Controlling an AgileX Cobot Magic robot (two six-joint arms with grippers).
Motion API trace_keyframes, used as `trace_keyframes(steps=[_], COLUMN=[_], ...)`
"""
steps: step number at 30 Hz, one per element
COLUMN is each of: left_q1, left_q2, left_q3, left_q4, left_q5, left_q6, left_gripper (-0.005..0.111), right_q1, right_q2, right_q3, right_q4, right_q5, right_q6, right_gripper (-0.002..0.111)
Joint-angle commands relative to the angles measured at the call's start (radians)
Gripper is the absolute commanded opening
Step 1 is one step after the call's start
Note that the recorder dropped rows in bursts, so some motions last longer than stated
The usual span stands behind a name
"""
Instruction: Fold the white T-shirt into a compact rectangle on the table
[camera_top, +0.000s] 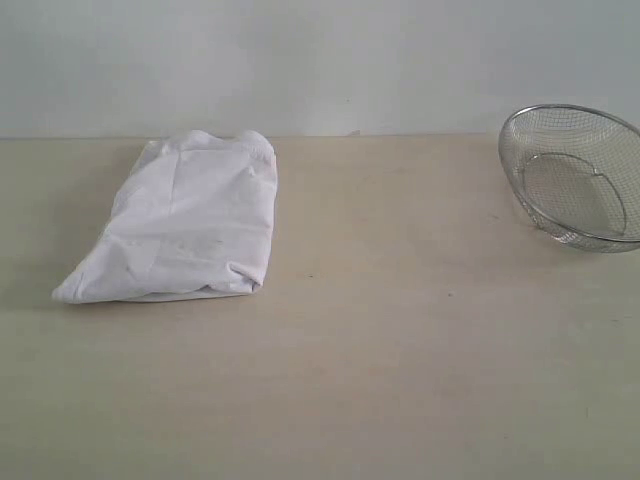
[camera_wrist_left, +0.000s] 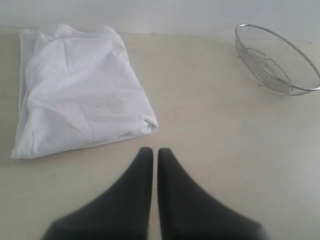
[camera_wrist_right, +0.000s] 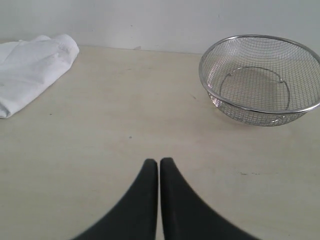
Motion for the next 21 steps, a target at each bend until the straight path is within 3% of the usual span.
trace_keyframes(steps=[1,8,15,21], left_q1=[-0.009,-0.004,0.108,0.13], left_q2=[-0.006,-0.029,-0.29,-0.432], left_q3=[0.003,0.003,0.003,0.003], left_q4=[-0.006,0.001,0.029,0.02], left_q5=[-0.015,-0.026,-0.158,-0.274], left_q6=[-0.008,0.033,0.136,0.147], left_gripper=[0.004,0.004,0.004,0.004], right_q1=[-0.003,-0.003,-0.003,-0.003], right_q2=[-0.006,-0.006,-0.006,-0.006], right_q3=[0.0,0.0,0.0,0.0], right_q4=[0.0,0.0,0.0,0.0], right_q5=[-0.005,-0.005,-0.005,-0.005], right_q6=[0.004,0.004,0.006,0.006], right_gripper=[0.0,0.0,0.0,0.0])
